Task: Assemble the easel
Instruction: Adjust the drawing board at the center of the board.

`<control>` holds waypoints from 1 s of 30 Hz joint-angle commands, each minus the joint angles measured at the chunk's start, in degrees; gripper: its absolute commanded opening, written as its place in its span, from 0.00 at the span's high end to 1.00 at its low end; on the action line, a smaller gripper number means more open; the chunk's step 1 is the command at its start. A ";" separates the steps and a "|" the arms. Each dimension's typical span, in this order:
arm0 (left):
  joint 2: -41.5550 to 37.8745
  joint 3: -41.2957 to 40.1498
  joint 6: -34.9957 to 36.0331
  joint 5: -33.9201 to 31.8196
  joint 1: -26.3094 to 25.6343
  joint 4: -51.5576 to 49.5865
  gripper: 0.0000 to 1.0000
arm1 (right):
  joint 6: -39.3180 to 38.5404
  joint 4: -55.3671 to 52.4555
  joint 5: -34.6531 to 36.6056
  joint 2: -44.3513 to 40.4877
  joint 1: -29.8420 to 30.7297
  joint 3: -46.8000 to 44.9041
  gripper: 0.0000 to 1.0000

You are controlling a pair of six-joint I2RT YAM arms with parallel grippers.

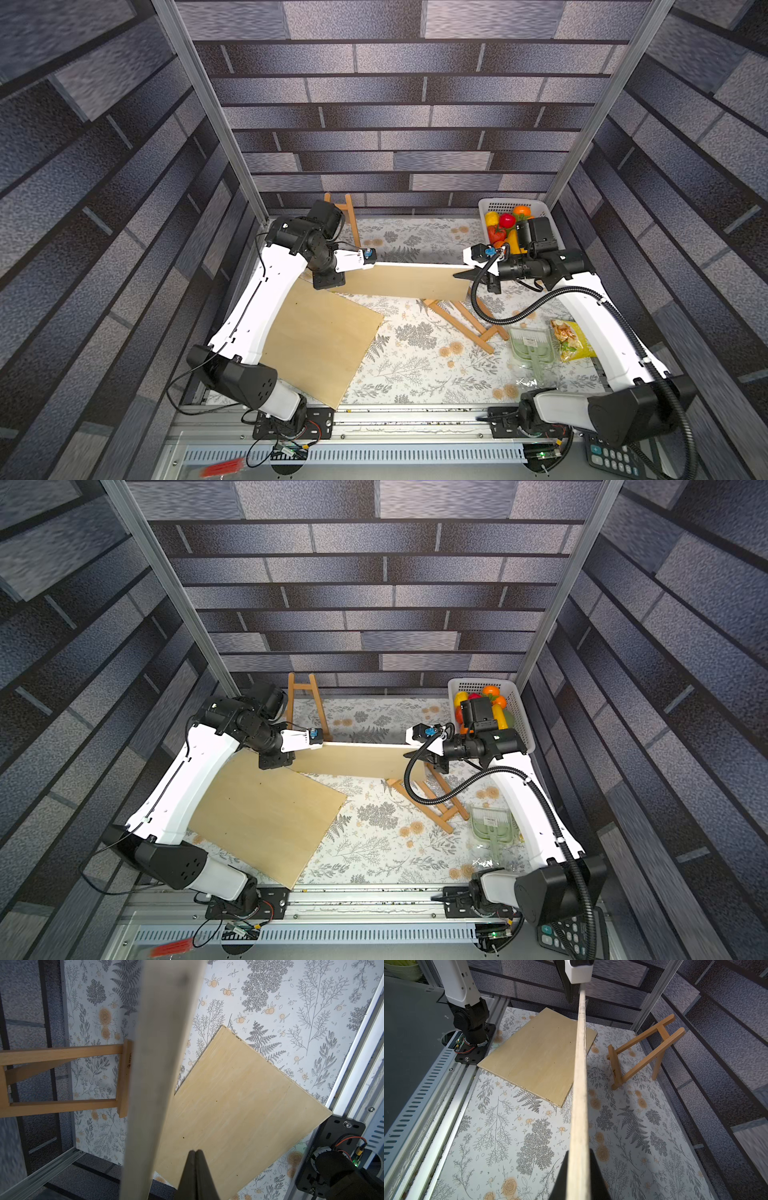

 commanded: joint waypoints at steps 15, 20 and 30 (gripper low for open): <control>0.34 17.56 -5.62 -9.13 -3.76 -7.38 0.28 | 3.61 -3.20 -6.06 3.57 1.68 -3.77 1.00; 1.45 17.49 -4.50 -7.32 -3.45 -7.97 0.26 | 3.87 -2.70 -6.88 3.77 1.71 -4.05 1.00; 8.97 14.44 -5.40 -5.15 -0.87 -1.77 0.31 | 4.45 -1.74 -7.55 4.19 2.93 -4.86 1.00</control>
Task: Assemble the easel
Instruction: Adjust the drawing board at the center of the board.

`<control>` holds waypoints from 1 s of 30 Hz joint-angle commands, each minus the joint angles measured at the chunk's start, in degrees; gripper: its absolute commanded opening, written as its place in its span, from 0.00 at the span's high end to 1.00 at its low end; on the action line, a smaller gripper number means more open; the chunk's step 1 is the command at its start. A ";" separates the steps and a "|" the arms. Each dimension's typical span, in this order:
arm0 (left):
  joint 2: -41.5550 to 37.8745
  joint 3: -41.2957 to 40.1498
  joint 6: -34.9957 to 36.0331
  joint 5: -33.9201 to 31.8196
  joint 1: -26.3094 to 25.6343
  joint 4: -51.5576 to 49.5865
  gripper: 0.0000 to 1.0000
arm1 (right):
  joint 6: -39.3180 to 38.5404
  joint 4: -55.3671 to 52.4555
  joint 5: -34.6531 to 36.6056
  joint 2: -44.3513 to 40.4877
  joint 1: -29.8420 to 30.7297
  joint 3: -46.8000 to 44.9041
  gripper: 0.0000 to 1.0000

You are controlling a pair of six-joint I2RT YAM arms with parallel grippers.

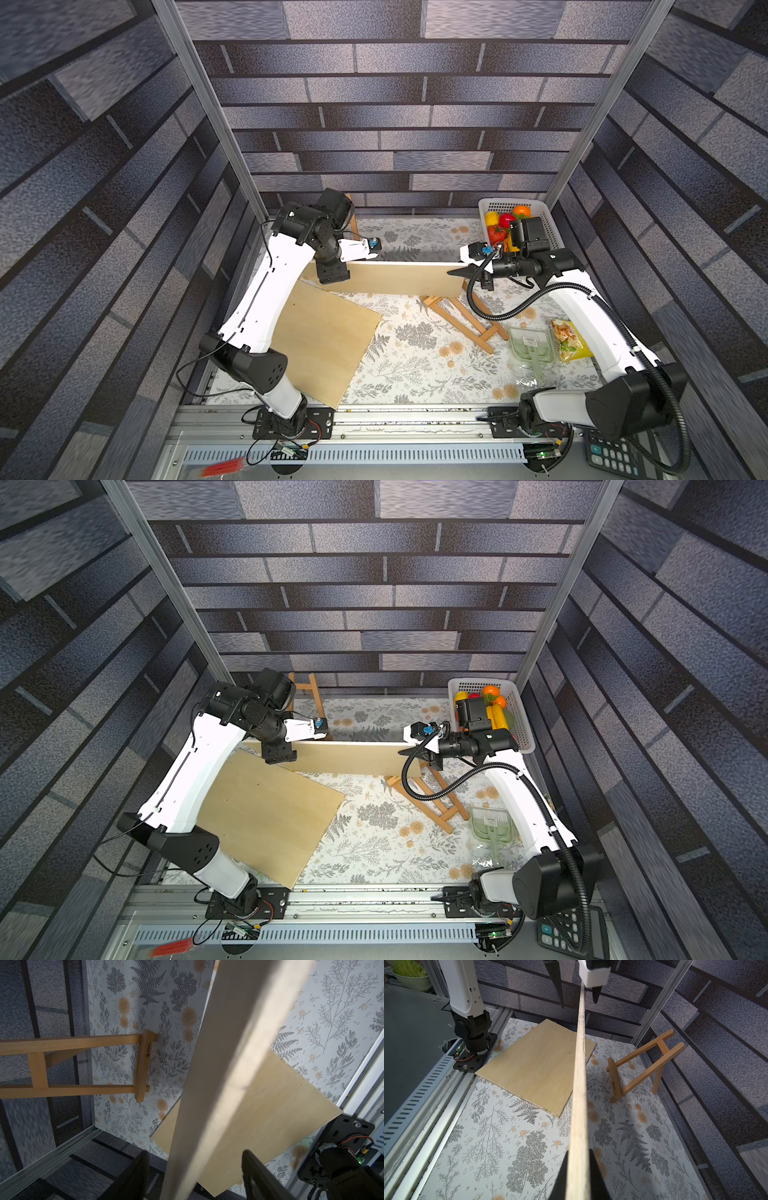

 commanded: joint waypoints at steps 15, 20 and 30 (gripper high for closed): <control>7.98 11.70 -1.51 1.85 -1.81 -2.66 1.00 | 9.66 -0.28 -9.84 5.89 2.41 -1.89 1.00; 7.70 17.77 -3.53 -5.16 -4.50 -1.90 1.00 | 10.87 0.92 -9.60 7.02 4.05 -0.27 1.00; 7.09 25.07 -0.76 -16.30 -6.55 3.08 1.00 | 35.03 29.22 -8.17 7.37 6.98 1.64 1.00</control>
